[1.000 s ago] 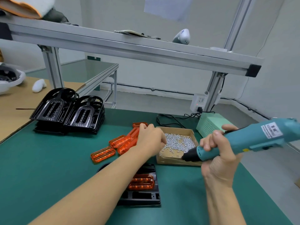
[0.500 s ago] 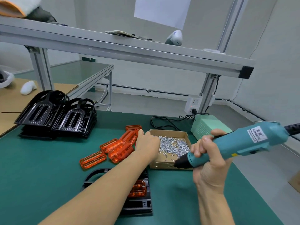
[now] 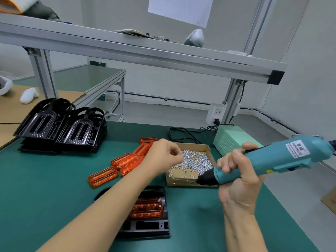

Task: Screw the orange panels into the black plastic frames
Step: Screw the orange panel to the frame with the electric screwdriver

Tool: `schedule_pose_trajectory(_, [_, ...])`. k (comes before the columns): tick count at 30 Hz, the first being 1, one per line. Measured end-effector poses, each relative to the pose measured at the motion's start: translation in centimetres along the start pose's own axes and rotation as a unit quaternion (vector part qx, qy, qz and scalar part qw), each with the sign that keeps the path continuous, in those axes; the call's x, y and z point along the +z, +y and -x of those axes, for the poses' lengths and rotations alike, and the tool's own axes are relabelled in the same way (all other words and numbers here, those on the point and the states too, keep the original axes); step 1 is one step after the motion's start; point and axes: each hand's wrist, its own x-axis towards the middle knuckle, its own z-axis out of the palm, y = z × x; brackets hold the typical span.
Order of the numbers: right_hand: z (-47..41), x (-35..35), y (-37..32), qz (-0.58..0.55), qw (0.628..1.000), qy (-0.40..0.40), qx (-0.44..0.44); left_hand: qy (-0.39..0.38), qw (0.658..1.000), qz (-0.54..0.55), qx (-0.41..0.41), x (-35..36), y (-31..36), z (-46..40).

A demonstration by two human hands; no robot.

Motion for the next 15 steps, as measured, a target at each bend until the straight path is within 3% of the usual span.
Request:
schedule_pose_trajectory(3, [0.1, 0.5, -0.4, -0.038, 0.999, 0.009, 0.015, -0.002, 0.976, 0.218, -0.025, -2.2, -0.4, 4.0])
schedule_pose_trajectory(6, [0.6, 1.6, -0.7, -0.085, 0.996, 0.003, 0.038, -0.014, 0.929, 0.362, -0.070, -3.2, -1.4, 8.2])
schedule_pose_trajectory(10, [1.5, 3.6, -1.2, -0.139, 0.987, -0.026, 0.070, 0.014, 0.896, 0.434, -0.096, -3.5, -2.2, 11.3])
schedule_pose_trajectory(15, [2.5, 5.6, -1.7, -0.182, 0.976, -0.075, 0.092, 0.061, 0.887, 0.453, -0.066, -3.7, -2.5, 12.6])
